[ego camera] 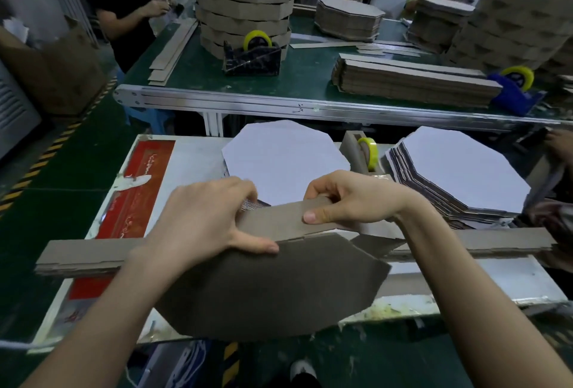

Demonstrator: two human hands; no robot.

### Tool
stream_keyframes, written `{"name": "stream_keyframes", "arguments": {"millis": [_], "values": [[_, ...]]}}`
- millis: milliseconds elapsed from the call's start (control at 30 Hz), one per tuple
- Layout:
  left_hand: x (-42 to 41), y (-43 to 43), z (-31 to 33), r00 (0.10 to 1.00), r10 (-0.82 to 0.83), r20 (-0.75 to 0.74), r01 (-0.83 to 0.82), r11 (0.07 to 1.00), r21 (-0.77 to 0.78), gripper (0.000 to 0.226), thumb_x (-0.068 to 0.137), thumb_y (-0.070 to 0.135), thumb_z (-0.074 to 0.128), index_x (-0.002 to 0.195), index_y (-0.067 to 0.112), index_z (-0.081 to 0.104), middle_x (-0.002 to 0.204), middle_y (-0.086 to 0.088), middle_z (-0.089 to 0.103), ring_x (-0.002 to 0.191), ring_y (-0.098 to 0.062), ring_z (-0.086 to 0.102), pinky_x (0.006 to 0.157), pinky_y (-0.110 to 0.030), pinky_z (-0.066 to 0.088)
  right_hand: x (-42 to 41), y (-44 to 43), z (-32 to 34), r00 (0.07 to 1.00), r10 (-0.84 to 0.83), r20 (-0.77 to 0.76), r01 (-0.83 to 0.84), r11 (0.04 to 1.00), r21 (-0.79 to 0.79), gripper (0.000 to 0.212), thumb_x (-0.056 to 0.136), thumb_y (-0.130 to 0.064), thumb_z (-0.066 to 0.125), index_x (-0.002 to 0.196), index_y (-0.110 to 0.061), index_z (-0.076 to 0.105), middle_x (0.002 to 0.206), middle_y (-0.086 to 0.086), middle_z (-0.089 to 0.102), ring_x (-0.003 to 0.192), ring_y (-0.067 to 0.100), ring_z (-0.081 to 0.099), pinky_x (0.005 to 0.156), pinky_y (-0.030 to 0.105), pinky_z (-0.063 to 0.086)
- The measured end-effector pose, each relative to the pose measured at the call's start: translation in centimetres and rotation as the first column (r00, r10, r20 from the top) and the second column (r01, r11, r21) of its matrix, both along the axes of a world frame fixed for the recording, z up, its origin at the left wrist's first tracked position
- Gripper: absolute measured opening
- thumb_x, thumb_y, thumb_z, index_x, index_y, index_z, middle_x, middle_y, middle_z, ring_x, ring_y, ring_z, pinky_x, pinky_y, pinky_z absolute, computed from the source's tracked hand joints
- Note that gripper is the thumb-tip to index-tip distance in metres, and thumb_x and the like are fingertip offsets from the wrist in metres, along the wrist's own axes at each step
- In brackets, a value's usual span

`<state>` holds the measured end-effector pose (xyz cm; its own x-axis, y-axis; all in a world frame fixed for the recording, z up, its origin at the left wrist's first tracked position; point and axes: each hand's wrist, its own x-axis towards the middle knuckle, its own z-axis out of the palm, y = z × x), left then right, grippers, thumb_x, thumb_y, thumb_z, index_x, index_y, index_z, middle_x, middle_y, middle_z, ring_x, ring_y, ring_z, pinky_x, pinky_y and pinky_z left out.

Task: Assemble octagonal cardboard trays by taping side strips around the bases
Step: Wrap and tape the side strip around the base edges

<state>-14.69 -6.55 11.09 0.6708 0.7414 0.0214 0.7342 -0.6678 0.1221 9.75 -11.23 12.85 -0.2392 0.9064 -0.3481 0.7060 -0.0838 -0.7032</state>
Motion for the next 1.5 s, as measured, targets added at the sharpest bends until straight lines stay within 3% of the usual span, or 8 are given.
{"name": "stream_keyframes", "arguments": {"millis": [100,233,567,700,900,1133,1267,1500], "values": [[0.3,-0.3,-0.5,0.998,-0.058,0.016,0.059,0.994,-0.09,0.07,0.053,0.091,0.042,0.093,0.035,0.056,0.091,0.016,0.055,0.088,-0.007,0.053,0.073,-0.028,0.045,0.1,-0.3,-0.2,0.998,-0.007,-0.066,0.006,1.0,-0.021,0.03,0.086,-0.032,0.072,0.097,-0.005,0.067,0.081,0.017,0.067,0.071,0.021,0.058,0.064,0.031,0.044],[0.5,-0.6,0.2,0.998,-0.054,0.027,0.055,0.998,-0.038,0.069,0.058,0.087,0.048,0.1,0.034,0.064,0.097,0.017,0.058,0.09,-0.006,0.055,0.075,-0.029,0.046,0.5,-0.5,0.1,0.987,-0.032,-0.156,0.029,0.999,-0.024,0.037,0.078,-0.038,0.071,0.098,-0.006,0.068,0.087,0.019,0.072,0.075,0.019,0.064,0.067,0.028,0.05],[0.7,0.2,7.3,0.986,-0.082,0.144,0.056,0.983,0.173,0.075,0.042,0.097,0.028,0.082,0.042,0.057,0.078,0.024,0.047,0.076,-0.006,0.048,0.06,-0.027,0.038,1.2,-0.8,4.8,0.935,-0.048,-0.35,0.105,0.984,0.143,0.025,0.082,-0.032,0.071,0.089,-0.009,0.07,0.075,0.004,0.069,0.066,0.013,0.061,0.057,0.017,0.046],[0.6,0.6,8.0,0.986,-0.057,0.159,0.023,0.979,0.205,0.079,0.042,0.098,0.029,0.087,0.041,0.062,0.082,0.023,0.049,0.076,-0.008,0.049,0.059,-0.027,0.037,0.9,-0.6,5.5,0.938,-0.054,-0.341,0.112,0.982,0.153,0.028,0.08,-0.032,0.069,0.09,-0.006,0.067,0.074,0.004,0.068,0.065,0.013,0.06,0.057,0.016,0.045],[0.7,0.8,3.6,0.98,0.002,0.201,-0.023,0.995,0.102,0.075,0.061,0.091,0.039,0.11,0.04,0.064,0.109,0.021,0.054,0.095,-0.007,0.053,0.072,-0.03,0.049,0.6,0.0,3.2,0.961,-0.103,-0.257,0.135,0.984,0.113,0.04,0.079,-0.037,0.067,0.093,0.0,0.065,0.079,0.017,0.061,0.072,0.027,0.052,0.062,0.035,0.04],[0.7,0.6,-1.7,0.875,0.063,0.479,-0.006,0.993,-0.121,0.085,0.061,0.088,0.048,0.135,0.046,0.044,0.123,0.02,0.044,0.104,-0.003,0.044,0.077,-0.024,0.042,1.7,0.4,3.2,0.983,-0.093,-0.157,0.111,0.988,0.109,0.021,0.093,-0.025,0.064,0.103,-0.008,0.07,0.091,0.002,0.073,0.082,0.01,0.065,0.073,0.019,0.051],[1.5,0.3,-2.3,0.815,0.013,0.58,0.04,0.996,-0.078,0.094,0.062,0.082,0.063,0.142,0.041,0.035,0.124,0.019,0.044,0.105,0.01,0.037,0.084,-0.024,0.042,1.0,0.7,3.2,0.989,-0.087,-0.121,0.1,0.989,0.106,0.037,0.072,-0.048,0.074,0.089,-0.016,0.07,0.076,0.0,0.073,0.065,0.008,0.064,0.058,0.016,0.048],[1.2,0.4,-2.7,0.763,-0.001,0.647,0.069,0.994,-0.081,0.098,0.06,0.076,0.066,0.145,0.04,0.031,0.121,0.023,0.037,0.109,0.024,0.032,0.083,-0.004,0.031,1.0,1.5,2.5,0.973,-0.094,-0.208,0.105,0.993,0.044,0.034,0.067,-0.047,0.077,0.081,-0.018,0.067,0.059,-0.002,0.065,0.046,0.008,0.052,0.042,0.014,0.036]]}}
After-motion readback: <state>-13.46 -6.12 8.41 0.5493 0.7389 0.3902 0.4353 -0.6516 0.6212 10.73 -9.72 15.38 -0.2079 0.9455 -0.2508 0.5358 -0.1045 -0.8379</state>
